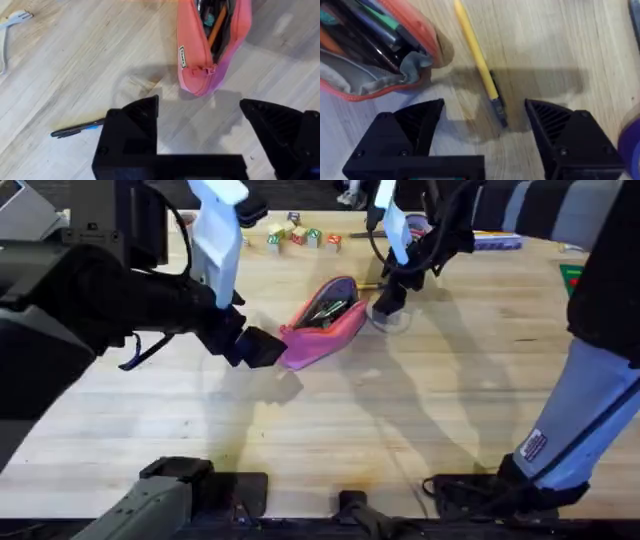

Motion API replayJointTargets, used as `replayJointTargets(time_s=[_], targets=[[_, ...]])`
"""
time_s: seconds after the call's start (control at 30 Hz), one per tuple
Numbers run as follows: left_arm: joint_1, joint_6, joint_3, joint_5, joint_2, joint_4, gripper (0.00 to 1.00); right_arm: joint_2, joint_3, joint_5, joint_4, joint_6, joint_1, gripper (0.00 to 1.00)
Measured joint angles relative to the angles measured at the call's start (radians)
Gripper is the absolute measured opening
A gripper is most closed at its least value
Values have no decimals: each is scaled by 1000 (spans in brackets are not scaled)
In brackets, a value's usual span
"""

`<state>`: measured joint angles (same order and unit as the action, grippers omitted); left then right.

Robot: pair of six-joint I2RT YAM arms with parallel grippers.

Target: Unzip the bag, pick up the pens from the table one at a time and place them inside, then zip the bag closed.

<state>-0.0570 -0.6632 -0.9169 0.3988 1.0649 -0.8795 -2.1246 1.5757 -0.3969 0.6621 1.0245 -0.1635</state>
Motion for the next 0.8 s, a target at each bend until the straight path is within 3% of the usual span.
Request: replayJointTargets(time_s=[0.17, 0.33, 0.53, 0.7, 0.8], targets=[[0, 0, 0, 0, 0, 0, 993, 0, 0, 0, -1, 0, 0, 992], [0, 0, 0, 0, 0, 0, 993, 0, 0, 0, -13, 0, -4, 824], [0, 0, 0, 0, 0, 0, 993, -1, 0, 0, -20, -4, -9, 487], [0, 0, 0, 0, 0, 0, 993, -1, 1, 1, -35, -4, -10, 43], [0, 0, 0, 0, 0, 0, 993, -1, 2, 1, -34, -3, -10, 43]])
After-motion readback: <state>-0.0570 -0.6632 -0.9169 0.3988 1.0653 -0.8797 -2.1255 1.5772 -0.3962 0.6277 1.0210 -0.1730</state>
